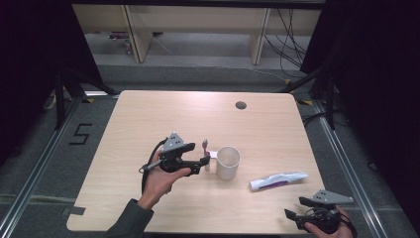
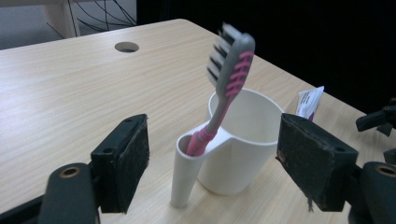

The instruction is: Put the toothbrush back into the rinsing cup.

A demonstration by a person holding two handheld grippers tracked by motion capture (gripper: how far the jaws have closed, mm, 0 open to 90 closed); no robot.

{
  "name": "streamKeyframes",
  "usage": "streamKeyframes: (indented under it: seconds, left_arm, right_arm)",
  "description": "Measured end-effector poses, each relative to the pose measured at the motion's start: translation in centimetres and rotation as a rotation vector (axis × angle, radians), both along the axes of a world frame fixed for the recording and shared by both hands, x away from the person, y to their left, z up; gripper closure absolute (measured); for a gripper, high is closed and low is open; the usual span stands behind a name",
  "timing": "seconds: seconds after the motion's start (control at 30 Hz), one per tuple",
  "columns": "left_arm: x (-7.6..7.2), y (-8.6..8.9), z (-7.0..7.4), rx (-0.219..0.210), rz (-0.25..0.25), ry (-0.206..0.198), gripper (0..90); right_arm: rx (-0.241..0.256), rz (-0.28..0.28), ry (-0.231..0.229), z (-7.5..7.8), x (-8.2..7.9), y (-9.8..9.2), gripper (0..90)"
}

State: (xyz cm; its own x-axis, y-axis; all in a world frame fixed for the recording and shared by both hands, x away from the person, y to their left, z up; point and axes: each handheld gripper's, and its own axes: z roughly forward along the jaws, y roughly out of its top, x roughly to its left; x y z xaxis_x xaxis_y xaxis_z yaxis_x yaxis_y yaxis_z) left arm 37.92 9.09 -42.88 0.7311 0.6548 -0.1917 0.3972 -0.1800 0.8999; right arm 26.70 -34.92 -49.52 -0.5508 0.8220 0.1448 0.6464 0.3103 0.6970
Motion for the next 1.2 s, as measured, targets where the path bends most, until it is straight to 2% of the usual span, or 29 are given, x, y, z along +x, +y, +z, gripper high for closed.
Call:
streamKeyframes:
  seconds: [0.2, 0.27, 0.47, 0.53, 0.6, 0.63, 0.67, 0.87, 0.93, 1.03, 1.1, 1.2]
  left_arm:
    - [-0.8, 0.9, -0.5, 0.03, -0.004, 0.005, 22.4]
    - [-1.0, 1.2, -0.9, 0.023, -0.018, -0.007, 21.0]
    - [-1.9, 2.0, -2.2, 0.057, -0.022, 0.004, 20.1]
    - [-2.2, 2.2, -2.6, 0.053, -0.019, 0.009, 20.1]
    - [-2.5, 2.5, -2.9, 0.064, -0.02, 0.013, 20.0]
    - [-2.6, 2.7, -2.9, 0.075, -0.019, 0.016, 20.0]
    - [-2.7, 2.8, -3.0, 0.067, -0.022, 0.021, 20.0]
    - [-3.6, 3.7, -3.6, 0.08, -0.005, 0.029, 19.9]
    - [-3.8, 4.0, -3.9, 0.082, -0.003, 0.03, 19.9]
    - [-4.2, 4.3, -4.4, 0.099, 0.019, 0.032, 20.0]
    - [-4.3, 4.6, -4.8, 0.102, 0.021, 0.046, 20.0]
    - [-4.6, 4.8, -5.3, 0.112, 0.024, 0.058, 20.0]
  right_arm:
    - [0.009, -0.008, 0.013, 0.0, 0.0, 0.0, 24.7]
    - [0.01, -0.009, 0.015, 0.0, 0.0, 0.0, 24.7]
    - [0.01, -0.008, 0.015, 0.0, 0.0, 0.0, 24.7]
    - [-0.011, 0.007, -0.018, 0.0, 0.1, -0.2, 24.7]
    - [-0.012, 0.006, -0.02, 0.0, 0.1, -0.2, 24.7]
    - [-0.009, 0.008, -0.017, 0.0, 0.0, -0.2, 24.7]
    - [0.006, 0.002, 0.005, 0.0, 0.0, -0.2, 24.7]
    - [0.021, 0.001, -0.002, -0.1, 0.0, -0.2, 24.7]
    - [-0.004, 0.009, -0.026, -0.2, 0.1, -0.4, 24.7]
    - [0.0, 0.005, -0.02, -0.2, 0.1, -0.5, 24.7]
    - [-0.003, 0.015, -0.029, -0.2, 0.2, -0.7, 24.7]
    - [-0.002, 0.008, -0.018, -0.2, 0.2, -0.6, 24.6]
